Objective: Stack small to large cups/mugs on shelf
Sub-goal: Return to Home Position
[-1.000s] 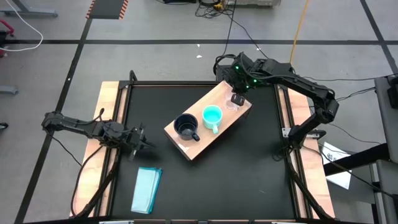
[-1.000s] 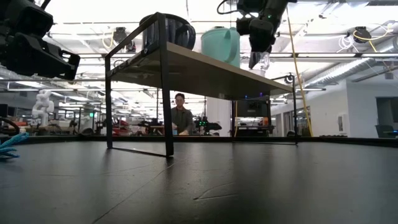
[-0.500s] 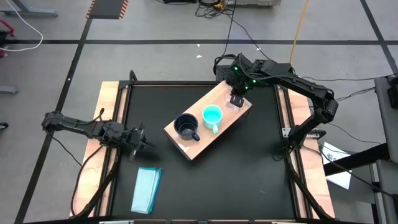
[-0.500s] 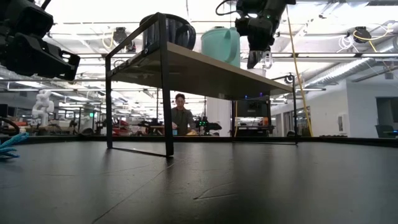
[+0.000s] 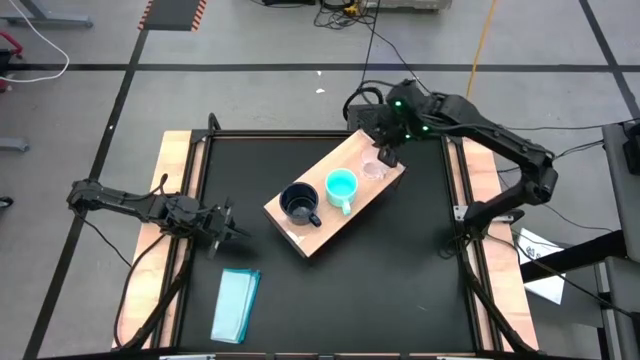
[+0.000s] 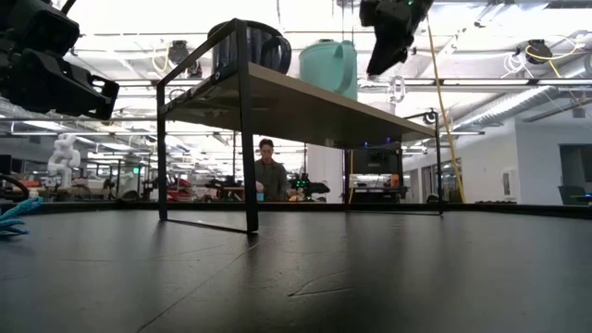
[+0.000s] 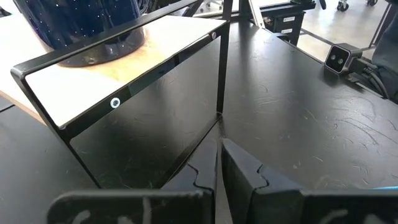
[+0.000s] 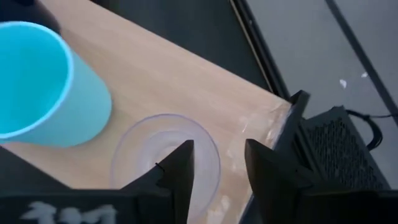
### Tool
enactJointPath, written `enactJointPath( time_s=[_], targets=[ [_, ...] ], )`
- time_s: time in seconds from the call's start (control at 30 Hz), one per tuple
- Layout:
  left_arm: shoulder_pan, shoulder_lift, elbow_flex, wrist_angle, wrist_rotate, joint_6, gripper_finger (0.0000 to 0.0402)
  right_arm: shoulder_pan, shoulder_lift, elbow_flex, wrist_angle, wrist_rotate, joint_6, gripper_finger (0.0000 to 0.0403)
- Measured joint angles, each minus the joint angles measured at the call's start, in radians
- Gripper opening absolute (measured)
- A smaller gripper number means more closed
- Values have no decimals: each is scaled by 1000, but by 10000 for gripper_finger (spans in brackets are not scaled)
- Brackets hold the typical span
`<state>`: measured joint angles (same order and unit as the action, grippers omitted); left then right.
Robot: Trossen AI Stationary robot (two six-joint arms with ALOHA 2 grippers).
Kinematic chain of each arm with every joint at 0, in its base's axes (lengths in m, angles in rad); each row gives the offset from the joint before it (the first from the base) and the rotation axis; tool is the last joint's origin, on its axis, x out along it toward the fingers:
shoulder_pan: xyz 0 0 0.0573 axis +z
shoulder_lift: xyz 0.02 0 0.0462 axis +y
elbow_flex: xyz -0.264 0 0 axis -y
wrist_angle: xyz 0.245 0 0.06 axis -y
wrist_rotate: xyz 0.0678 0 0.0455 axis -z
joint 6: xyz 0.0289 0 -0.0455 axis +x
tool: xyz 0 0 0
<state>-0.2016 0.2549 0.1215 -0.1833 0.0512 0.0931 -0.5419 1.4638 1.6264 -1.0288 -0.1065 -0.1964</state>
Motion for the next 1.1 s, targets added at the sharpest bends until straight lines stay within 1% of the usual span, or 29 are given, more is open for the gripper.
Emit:
enactJointPath(
  time_s=[0.13, 0.27, 0.37, 0.47, 0.63, 0.7, 0.77, 0.93, 1.1],
  targets=[
    [0, 0, 0, 0, 0, 0, 26, 0, -68, 1, -21, 0, -4, 136],
    [0, 0, 0, 0, 0, -18, 26, 0, -150, 1, -85, 0, -29, 127],
    [0, 0, 0, 0, 0, -24, 26, 0, -218, -2, -136, 0, -26, 113],
    [0, 0, 0, 1, 0, -17, 26, 1, -298, -44, -133, 0, -3, 87],
    [0, 0, 0, 25, 0, 12, 25, 1, -455, -195, -91, -3, 1, 24],
    [0, 0, 0, 28, 0, 26, 16, 1, -522, -272, -49, -25, 7, 7],
    [0, 0, 0, 28, 0, 30, 5, 1, -588, -351, 4, -76, 27, 6],
    [0, 0, 0, 57, 2, 25, 2, 10, -729, -547, 162, -185, 68, 1],
    [-4, 0, 0, 131, 19, 40, 2, 49, -867, -703, 278, -213, 78, 1]
  ],
)
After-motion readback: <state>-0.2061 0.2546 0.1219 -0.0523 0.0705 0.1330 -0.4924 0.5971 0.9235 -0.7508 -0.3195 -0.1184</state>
